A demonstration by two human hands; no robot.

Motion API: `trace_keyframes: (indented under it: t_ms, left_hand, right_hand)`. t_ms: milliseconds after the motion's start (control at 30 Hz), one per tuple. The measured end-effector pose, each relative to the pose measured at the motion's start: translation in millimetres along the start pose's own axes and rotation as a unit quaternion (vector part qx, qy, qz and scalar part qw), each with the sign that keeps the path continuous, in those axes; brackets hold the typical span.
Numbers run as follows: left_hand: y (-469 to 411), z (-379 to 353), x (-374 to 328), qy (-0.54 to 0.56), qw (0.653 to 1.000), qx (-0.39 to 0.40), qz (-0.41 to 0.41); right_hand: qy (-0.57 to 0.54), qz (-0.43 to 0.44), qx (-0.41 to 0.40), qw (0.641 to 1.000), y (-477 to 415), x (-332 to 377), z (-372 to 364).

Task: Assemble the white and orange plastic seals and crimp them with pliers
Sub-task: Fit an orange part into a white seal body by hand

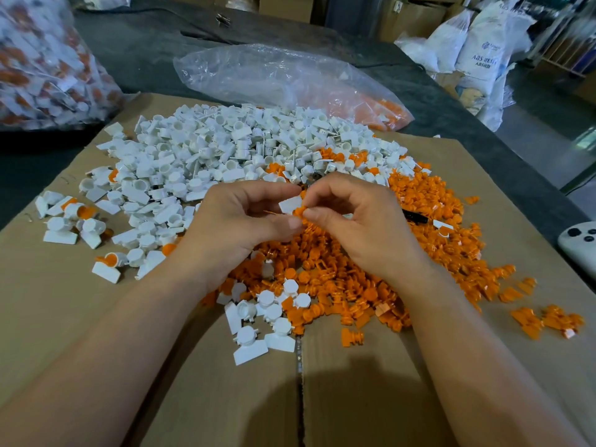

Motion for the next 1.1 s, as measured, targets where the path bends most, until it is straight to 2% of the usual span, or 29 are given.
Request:
trace_keyframes:
  t_ms: [100, 267, 500, 733, 1100]
  left_hand:
    - [0, -2, 3, 0.051, 0.999, 0.011, 0.016]
    - [1, -3, 2, 0.038, 0.999, 0.024, 0.004]
    - [1, 0, -4, -0.048, 0.998, -0.014, -0.040]
    - [2, -1, -6, -0.085, 0.992, -0.040, -0.081]
    - [2, -2, -9, -0.008, 0.994, -0.029, -0.107]
  right_hand:
    - [0.008, 0.005, 0.000, 1.000, 0, -1, 3]
    - [-0.012, -0.001, -0.003, 1.000, 0, -1, 3]
    - [-0.060, -0.009, -0.015, 0.998, 1, 1, 3]
    - [-0.078, -0.035, -0.001, 0.996, 1, 0, 1]
    - [-0.096, -0.095, -0.041, 0.990, 0, -6, 6]
Point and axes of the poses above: each hand's wrist, its own y-axis away from the middle knuckle, its own z-axis out of the back of the hand, x = y × z, the point moved 5 cm from there along -y, towards the middle knuckle, and after that the axes turned 5 degrees about -z, right-handed, at the moved point
